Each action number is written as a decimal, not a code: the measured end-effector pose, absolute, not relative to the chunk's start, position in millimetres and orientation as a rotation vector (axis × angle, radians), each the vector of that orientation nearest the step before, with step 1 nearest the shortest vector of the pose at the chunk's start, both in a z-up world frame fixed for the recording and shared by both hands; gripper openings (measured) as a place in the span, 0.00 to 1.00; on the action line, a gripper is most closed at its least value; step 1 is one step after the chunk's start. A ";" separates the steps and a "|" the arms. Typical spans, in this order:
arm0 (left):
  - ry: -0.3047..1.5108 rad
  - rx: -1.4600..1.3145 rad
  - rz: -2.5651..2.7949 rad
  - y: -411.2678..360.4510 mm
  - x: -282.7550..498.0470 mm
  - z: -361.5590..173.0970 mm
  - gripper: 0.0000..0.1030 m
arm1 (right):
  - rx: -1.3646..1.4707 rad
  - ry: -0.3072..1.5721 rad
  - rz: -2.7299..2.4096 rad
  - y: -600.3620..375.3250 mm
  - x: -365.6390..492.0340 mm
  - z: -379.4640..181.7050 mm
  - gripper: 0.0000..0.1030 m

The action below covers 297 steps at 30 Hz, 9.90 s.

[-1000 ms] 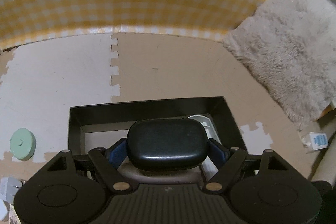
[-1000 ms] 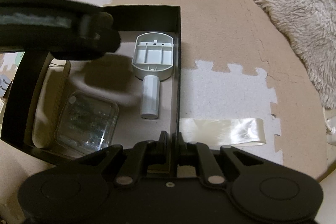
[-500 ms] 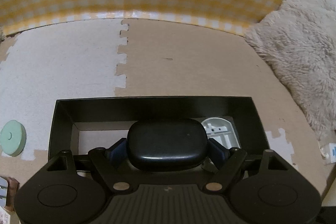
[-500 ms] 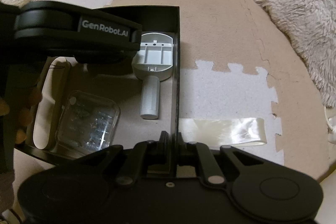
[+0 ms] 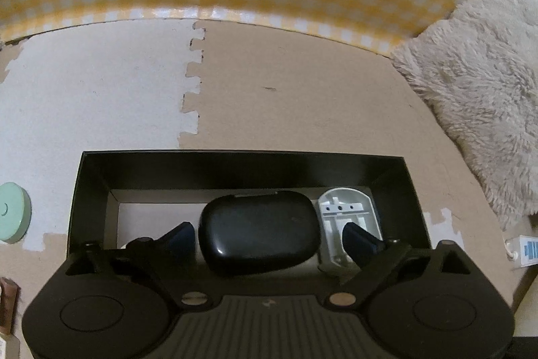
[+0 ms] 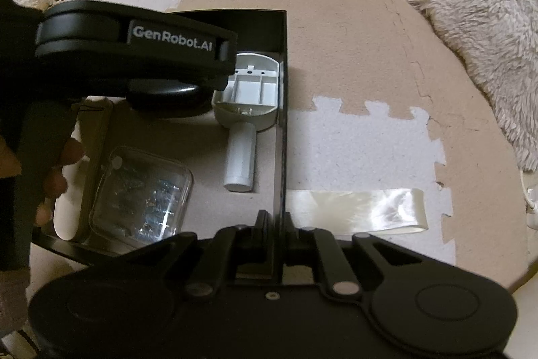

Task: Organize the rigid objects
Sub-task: 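Carry the black earbud case into the black box and release it, then move the left tool to the white charger plug and grasp it, then carry the white charger plug into the black box and release it, then move the left tool to the mint-green tape measure and grasp it, then carry the mint-green tape measure into the black box and release it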

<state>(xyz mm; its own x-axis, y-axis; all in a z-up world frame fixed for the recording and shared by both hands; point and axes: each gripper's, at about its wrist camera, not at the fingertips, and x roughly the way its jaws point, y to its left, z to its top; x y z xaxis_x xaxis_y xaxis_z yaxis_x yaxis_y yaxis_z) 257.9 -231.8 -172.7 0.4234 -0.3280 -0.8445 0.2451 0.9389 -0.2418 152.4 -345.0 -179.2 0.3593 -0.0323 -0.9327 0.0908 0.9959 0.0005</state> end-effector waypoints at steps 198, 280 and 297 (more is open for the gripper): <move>1.068 -0.004 -0.485 -150.9 188.5 -117.1 1.00 | 0.044 1.198 -0.076 -341.8 151.0 -179.1 0.10; 0.748 -0.039 -0.615 -81.4 240.2 -111.7 0.51 | 0.026 1.217 -0.092 -340.3 153.3 -179.7 0.12; 0.805 0.262 -0.805 -164.2 196.3 -153.2 0.51 | 0.027 1.225 -0.093 -340.7 155.7 -180.0 0.12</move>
